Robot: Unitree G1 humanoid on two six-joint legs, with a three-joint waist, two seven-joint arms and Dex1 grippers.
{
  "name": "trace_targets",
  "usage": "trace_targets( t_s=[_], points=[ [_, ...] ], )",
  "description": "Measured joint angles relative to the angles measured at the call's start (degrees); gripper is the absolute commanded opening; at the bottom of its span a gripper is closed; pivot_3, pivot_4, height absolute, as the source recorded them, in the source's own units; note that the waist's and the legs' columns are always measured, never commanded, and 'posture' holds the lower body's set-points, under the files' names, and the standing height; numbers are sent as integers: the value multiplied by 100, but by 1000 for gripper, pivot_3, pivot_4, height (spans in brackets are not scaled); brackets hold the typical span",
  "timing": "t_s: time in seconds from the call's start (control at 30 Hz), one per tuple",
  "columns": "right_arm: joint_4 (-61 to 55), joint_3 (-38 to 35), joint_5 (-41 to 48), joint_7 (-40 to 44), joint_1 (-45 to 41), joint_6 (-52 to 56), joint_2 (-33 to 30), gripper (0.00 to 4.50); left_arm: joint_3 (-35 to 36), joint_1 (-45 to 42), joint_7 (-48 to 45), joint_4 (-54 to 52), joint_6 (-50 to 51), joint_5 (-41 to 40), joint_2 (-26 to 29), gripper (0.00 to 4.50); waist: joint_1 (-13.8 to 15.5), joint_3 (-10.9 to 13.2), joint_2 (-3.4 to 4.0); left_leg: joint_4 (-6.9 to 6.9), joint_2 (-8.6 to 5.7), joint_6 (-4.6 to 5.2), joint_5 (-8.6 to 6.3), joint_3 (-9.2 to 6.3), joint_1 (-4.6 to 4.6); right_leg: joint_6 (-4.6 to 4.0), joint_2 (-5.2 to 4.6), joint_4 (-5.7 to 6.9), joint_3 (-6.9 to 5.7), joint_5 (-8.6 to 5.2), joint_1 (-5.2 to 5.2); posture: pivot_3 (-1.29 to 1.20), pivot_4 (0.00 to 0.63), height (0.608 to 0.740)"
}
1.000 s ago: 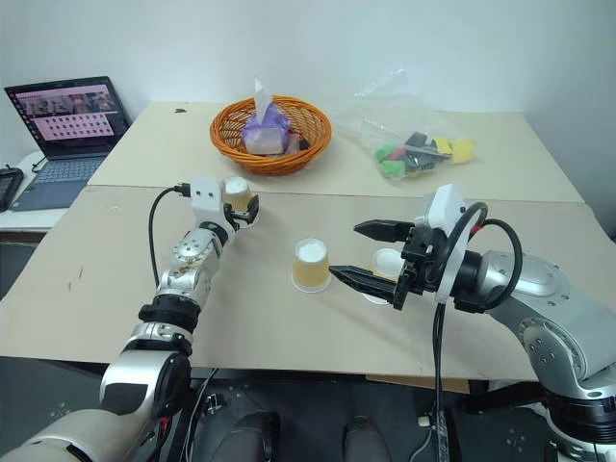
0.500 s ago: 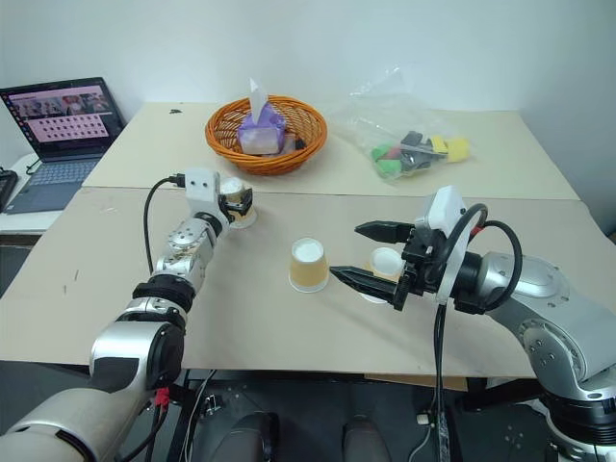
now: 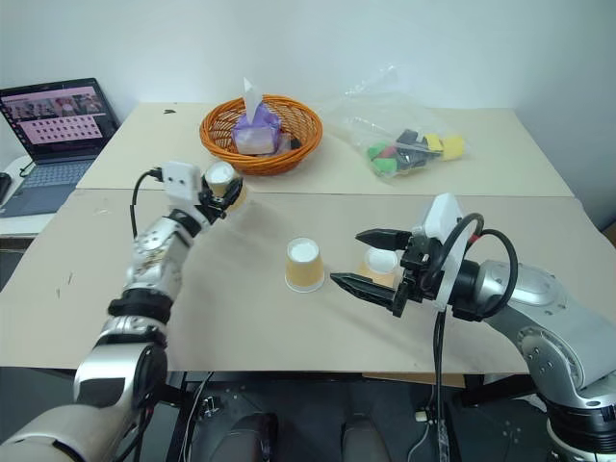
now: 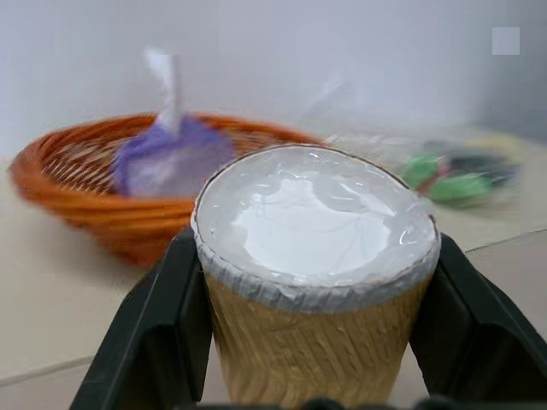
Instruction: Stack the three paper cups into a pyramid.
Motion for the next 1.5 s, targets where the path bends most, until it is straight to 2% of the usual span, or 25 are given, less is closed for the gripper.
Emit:
trace_targets(
  t_s=[0.13, 0.23, 0.37, 0.7, 1.0, 1.47, 1.5],
  points=[
    [15, -7, -42, -15, 174, 2, -6, 4500, -83, 451, -1320, -834, 1116, -471, 975, 2560, -29, 0, 2, 0, -1, 0, 0, -2, 25, 1, 0, 1, 0, -2, 20, 0, 150, 740],
    [15, -9, -42, -27, 214, 2, -3, 4500, -252, 556, -1808, -843, 1346, -427, 1311, 2560, 7, 0, 3, 0, -2, 0, 0, -1, 29, 1, -2, -3, -1, -2, 27, 0, 150, 740],
    [15, -29, -31, -65, 221, 2, 3, 4500, -505, 512, -2014, -712, 1292, -215, 1245, 2560, 48, 0, 2, 0, -2, 1, -1, -1, 22, 1, -2, -9, -2, -2, 22, 0, 150, 740],
    [-54, -223, 16, -159, 304, 22, -25, 4500, -1173, 348, -2358, 37, 566, 319, 385, 2560, 85, 0, 2, 0, -2, 2, -1, 0, 17, 1, -1, -8, -1, -2, 17, 0, 150, 740],
    [-201, -456, 32, -287, 458, 125, -122, 4500, -1186, 151, -2666, 424, 288, 467, 285, 2560, 102, 0, 2, 1, -3, 2, -1, 1, 17, 1, -2, -7, -1, -2, 19, 0, 150, 740],
    [-206, -520, 161, -359, 455, 150, -180, 4500, -1219, 193, -2685, 309, 212, 641, 224, 2560, 105, 0, 2, 2, -3, 2, -1, 0, 18, 1, -3, -7, -1, -2, 21, 0, 150, 740],
    [-206, -520, 188, -369, 442, 150, -180, 4500, -1219, 202, -2677, 293, 214, 645, 221, 3037, 105, 0, 2, 2, -3, 2, -1, 0, 18, 2, -3, -7, -1, -2, 21, 0, 150, 740]
  ],
)
